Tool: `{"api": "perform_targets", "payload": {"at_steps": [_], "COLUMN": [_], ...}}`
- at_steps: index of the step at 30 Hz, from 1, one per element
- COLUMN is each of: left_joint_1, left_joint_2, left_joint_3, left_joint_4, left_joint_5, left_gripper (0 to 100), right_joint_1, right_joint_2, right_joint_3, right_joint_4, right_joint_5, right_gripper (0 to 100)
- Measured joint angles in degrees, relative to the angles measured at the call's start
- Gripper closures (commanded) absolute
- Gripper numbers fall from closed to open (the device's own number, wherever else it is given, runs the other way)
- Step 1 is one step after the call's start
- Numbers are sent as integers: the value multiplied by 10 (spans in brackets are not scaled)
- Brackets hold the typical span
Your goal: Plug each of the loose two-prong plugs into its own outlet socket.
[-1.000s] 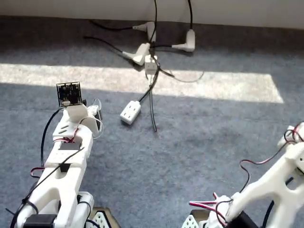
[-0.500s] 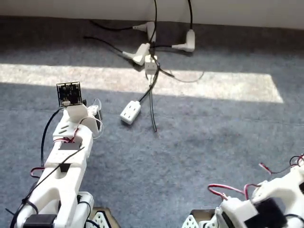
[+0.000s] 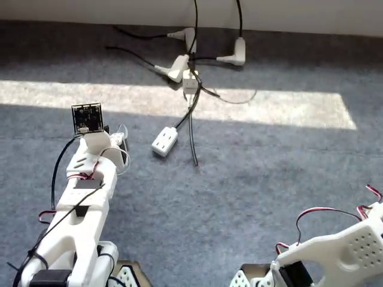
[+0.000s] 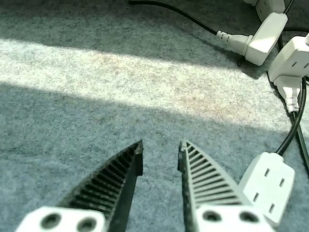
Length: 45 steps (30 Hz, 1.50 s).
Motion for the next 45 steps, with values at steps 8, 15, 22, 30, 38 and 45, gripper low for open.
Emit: {"api": "perform_targets", "payload": {"at_steps": [8, 15, 22, 30, 38, 45], "left_joint_1": [0, 0, 0, 8, 12, 12], "left_joint_2": [0, 0, 0, 0, 0, 0], "left_joint_3": [0, 0, 0, 0, 0, 0], "left_joint_4": [0, 0, 0, 0, 0, -26], "left_joint_5": [0, 0, 0, 0, 0, 0], "left_gripper": [870, 870, 870, 870, 870, 870], "right_joint_1": [0, -15, -166, -404, -611, -768], "right_joint_2": [4, 7, 8, 8, 8, -111], "right_joint_3": [-9, -106, -162, -163, -135, -33], "right_joint_4": [35, 281, 553, 642, 644, 644], "right_joint_5": [51, 44, -68, -237, -332, -394], "right_gripper": [926, 926, 926, 926, 926, 926]}}
